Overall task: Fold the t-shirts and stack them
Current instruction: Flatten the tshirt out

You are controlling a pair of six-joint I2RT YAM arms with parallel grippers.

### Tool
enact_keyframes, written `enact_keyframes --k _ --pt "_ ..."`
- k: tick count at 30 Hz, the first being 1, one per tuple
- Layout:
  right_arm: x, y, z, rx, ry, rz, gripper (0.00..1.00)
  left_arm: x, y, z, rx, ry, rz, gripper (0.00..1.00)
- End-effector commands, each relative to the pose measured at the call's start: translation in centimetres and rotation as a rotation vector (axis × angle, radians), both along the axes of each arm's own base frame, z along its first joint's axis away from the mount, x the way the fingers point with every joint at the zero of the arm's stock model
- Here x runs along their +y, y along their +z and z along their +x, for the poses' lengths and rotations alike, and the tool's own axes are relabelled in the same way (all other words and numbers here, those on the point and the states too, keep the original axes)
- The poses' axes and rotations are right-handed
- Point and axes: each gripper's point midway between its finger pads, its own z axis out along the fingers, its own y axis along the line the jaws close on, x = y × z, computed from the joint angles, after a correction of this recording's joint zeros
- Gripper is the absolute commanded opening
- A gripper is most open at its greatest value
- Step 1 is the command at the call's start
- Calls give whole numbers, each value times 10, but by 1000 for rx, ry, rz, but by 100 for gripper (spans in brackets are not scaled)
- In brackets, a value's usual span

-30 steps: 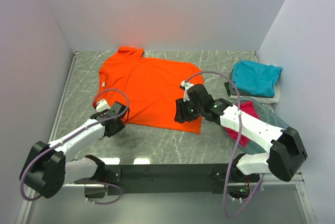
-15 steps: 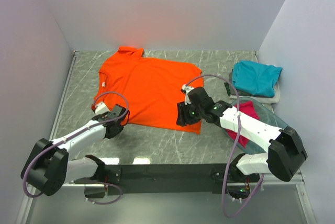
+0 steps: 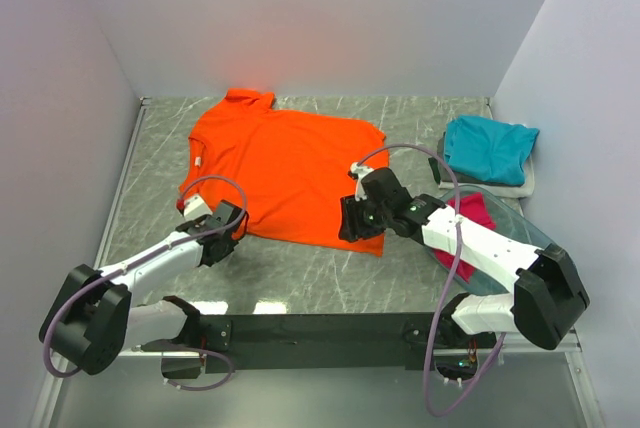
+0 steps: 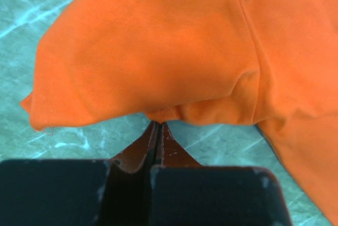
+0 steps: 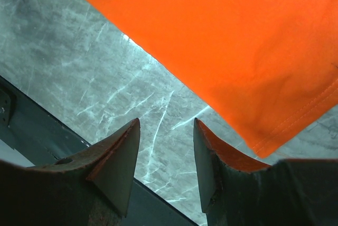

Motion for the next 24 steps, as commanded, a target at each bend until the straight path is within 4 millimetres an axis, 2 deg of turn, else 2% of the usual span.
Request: enact_keyframes --k 1,7,10,18,24 --pt "-2 9 5 -42 -15 27 52 -17 -1 -2 -23 -47 -60 0" --pt "-2 12 8 -44 -20 24 52 -74 12 -13 -74 -145 -250 1" --pt "-3 11 8 -42 -25 19 52 -93 15 -23 -67 -177 -294 0" --pt "-8 2 6 -27 -43 -2 52 -127 18 -51 -17 -247 -340 0" --pt "-13 -3 7 -27 -61 -22 52 -145 26 -72 6 -271 -374 0"
